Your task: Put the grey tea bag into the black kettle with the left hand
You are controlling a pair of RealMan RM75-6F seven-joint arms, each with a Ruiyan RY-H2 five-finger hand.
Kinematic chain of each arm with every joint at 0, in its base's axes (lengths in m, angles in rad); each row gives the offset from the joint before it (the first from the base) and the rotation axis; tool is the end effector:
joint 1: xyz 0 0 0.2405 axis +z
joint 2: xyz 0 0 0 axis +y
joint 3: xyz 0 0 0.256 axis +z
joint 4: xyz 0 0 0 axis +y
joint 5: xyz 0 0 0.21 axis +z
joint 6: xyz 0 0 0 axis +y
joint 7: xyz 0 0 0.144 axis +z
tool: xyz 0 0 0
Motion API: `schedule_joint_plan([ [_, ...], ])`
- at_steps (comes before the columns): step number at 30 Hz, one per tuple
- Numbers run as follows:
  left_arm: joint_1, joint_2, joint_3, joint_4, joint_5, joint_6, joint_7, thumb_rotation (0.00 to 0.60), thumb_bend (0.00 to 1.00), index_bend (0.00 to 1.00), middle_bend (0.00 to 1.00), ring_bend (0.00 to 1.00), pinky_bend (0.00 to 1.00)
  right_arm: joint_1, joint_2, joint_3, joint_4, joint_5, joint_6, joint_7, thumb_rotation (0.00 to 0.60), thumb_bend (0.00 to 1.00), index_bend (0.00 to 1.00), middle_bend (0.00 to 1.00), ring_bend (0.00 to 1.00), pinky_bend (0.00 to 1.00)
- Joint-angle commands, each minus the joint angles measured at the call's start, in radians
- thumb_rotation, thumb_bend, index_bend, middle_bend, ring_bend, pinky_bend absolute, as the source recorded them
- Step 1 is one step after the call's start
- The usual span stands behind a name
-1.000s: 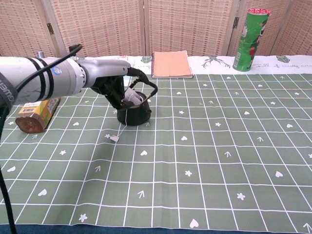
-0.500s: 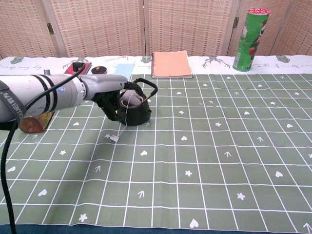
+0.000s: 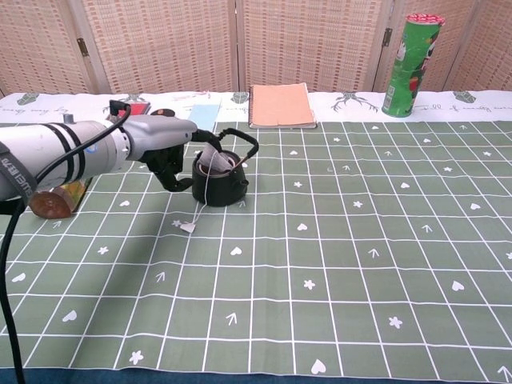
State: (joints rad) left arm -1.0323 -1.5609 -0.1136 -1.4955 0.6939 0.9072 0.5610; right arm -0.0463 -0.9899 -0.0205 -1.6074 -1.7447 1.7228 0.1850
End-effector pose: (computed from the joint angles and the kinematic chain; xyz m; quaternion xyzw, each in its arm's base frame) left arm -0.0986 0.3700 -0.0371 -0.7849 -0.3670 -0.2863 0.4091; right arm -0.2979 -0.1227 0.2049 0.6036 -0.3515 0.4591 0.5489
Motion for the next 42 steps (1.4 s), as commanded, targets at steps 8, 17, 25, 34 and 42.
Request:
schedule_joint_plan([
  [8, 0.029, -0.016, 0.040, 0.035, 0.041, -0.007, 0.007, 0.600, 0.46, 0.14, 1.00, 1.00, 1.00, 0.002, -0.001, 0.000, -0.004, 0.000, -0.008, -0.010, 0.600, 0.48, 0.00, 0.00, 0.00, 0.00],
  [17, 0.049, -0.066, 0.046, 0.102, 0.101, -0.043, -0.041, 0.600, 0.46, 0.14, 1.00, 1.00, 1.00, 0.002, 0.000, 0.001, -0.002, 0.000, -0.005, -0.003, 0.600, 0.48, 0.00, 0.00, 0.00, 0.00],
  [25, 0.065, -0.093, 0.036, 0.148, 0.152, -0.055, -0.082, 0.600, 0.46, 0.14, 1.00, 1.00, 1.00, 0.003, 0.000, 0.000, -0.001, -0.001, -0.007, -0.004, 0.600, 0.48, 0.00, 0.00, 0.00, 0.00],
  [34, 0.080, -0.090, 0.015, 0.144, 0.192, -0.045, -0.105, 0.600, 0.46, 0.14, 1.00, 1.00, 1.00, 0.003, 0.001, 0.000, -0.003, 0.000, -0.008, -0.005, 0.600, 0.48, 0.00, 0.00, 0.00, 0.00],
  [42, 0.090, -0.014, -0.027, -0.004, 0.241, 0.036, -0.078, 0.600, 0.46, 0.12, 1.00, 1.00, 1.00, 0.002, -0.001, -0.001, -0.003, -0.004, -0.007, -0.010, 0.600, 0.48, 0.00, 0.00, 0.00, 0.00],
])
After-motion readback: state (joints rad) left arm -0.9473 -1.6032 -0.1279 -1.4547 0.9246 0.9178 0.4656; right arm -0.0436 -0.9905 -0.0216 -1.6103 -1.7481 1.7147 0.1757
